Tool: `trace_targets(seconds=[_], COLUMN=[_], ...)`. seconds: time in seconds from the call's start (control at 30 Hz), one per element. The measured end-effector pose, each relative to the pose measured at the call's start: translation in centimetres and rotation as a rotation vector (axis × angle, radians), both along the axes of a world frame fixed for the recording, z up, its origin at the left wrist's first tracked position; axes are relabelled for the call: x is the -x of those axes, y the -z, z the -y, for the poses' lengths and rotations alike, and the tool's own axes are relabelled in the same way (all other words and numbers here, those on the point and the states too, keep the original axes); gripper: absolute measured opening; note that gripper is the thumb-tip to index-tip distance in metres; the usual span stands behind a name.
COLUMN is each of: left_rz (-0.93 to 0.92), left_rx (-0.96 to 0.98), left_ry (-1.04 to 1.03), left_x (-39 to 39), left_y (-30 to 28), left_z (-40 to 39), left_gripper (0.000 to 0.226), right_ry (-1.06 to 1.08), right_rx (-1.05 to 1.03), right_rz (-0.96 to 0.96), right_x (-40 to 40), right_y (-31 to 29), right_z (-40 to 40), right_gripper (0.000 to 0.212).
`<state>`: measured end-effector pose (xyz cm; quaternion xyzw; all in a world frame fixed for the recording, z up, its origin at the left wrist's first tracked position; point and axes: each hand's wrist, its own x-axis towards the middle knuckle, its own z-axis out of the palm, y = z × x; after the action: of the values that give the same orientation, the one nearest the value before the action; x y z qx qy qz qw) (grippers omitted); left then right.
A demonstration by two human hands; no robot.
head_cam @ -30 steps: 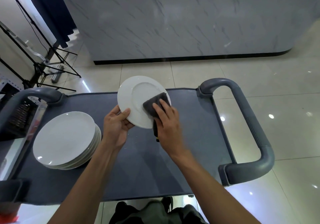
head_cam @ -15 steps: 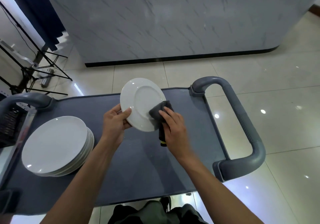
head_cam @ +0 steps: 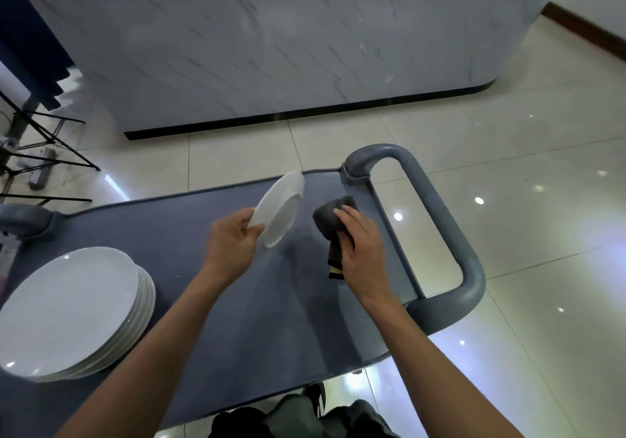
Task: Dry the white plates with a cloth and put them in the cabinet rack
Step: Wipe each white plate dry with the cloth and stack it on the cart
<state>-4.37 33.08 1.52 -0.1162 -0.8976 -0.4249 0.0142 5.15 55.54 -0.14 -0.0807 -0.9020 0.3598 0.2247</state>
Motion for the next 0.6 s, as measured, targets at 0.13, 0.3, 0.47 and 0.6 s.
trace_targets(seconds=[0.13,0.3,0.47,0.6], left_rz=[-0.126,-0.178,-0.293,-0.328], left_rx=[0.208,0.413,0.513,0.55], left_ry=[0.144,0.256,0.359,0.464], left_x=[-0.9,-2.2,-3.6,-4.1], left_y=[0.2,0.7,1.1,2.3], left_z=[-0.7,-1.7,-2.4,-2.3], left_gripper=[0.022,0.032,0.044,0.041], right_ry=[0.049,0.118,0.145,0.169], right_rx=[0.04,0.047,0.034,-0.004], right_rz=[0.036,0.057,0.062,0.059], right_x=[-0.9,-1.8,-2.3,-2.5], right_y=[-0.1,-0.3,-0.4,-0.3], right_z=[-0.8,-1.1,-1.1,-0.7], right_gripper=[0.038,0.039,0.038,0.038])
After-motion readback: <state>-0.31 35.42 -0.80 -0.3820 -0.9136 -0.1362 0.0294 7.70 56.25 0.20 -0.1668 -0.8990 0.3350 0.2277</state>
